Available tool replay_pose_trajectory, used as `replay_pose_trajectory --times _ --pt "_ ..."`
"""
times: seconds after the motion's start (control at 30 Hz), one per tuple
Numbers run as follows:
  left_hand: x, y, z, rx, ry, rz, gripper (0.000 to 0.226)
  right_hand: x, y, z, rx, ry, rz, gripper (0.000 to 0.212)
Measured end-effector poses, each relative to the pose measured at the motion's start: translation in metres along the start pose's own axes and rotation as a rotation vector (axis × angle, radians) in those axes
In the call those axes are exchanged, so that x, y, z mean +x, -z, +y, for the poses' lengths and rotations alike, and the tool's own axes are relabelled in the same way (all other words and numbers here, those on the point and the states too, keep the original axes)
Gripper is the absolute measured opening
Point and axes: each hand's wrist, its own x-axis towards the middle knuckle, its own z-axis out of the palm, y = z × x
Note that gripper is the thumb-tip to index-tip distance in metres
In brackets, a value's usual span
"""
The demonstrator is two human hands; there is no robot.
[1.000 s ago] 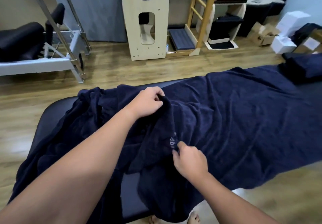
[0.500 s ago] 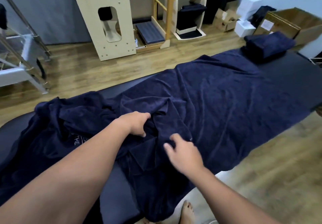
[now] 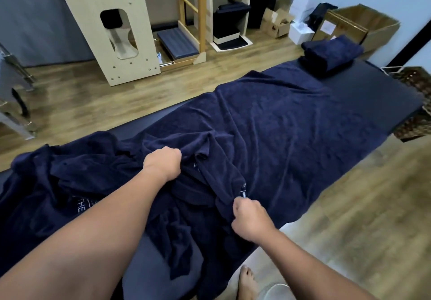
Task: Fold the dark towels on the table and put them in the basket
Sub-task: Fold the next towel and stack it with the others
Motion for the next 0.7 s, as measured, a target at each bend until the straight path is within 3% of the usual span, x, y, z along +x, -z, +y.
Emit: replay_pose_trajectory --times 0.07,0.2,0.27,0.43,0.5,0.6,0.7 --pt "0.009 0.008 0.004 -0.139 0.061 0.103 0.016 0.001 0.019 0.03 -0.172 -0.015 0.047 0.016" --pt "0.032 0.021 0.016 -0.491 0.119 0.307 0.023 -0.001 0.048 0.091 -0.306 -0.176 0.416 0.021" --pt "0.037 0.025 0.027 -0.439 0.005 0.24 0.039 0.001 0.05 0.101 -0.278 -0.257 0.444 0.023" --pt "0.04 0.011 0.061 -0.152 -0.155 -0.001 0.076 0.012 0.037 0.102 -0.031 -0.288 0.303 0.022" --pt "0.04 0.004 0.075 -0.068 -0.199 -0.069 0.086 0.019 0.033 0.104 0.075 -0.309 0.287 0.033" --pt "0.044 -0.005 0.085 -0.002 -0.169 -0.188 0.076 0.031 0.034 0.11 0.161 -0.339 0.3 0.039" --pt "0.054 -0.008 0.093 -0.149 -0.029 -0.22 0.04 0.042 0.043 0.116 0.121 -0.332 0.254 0.031"
